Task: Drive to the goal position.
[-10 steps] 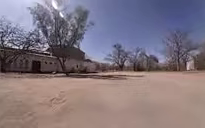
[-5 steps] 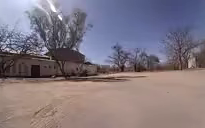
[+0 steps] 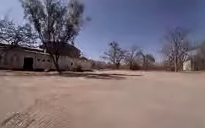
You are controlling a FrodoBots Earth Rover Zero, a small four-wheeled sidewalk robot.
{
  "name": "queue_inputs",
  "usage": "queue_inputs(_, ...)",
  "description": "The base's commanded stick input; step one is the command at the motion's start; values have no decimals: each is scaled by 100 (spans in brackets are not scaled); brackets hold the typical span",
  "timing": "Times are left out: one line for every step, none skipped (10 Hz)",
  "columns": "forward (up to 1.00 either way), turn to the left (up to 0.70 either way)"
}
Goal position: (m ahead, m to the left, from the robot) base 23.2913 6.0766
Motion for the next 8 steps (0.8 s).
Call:
queue_inputs(100,-27)
queue_inputs(100,-27)
queue_inputs(100,-7)
queue_inputs(100,0)
queue_inputs(100,0)
queue_inputs(100,0)
queue_inputs(100,0)
queue_inputs(100,0)
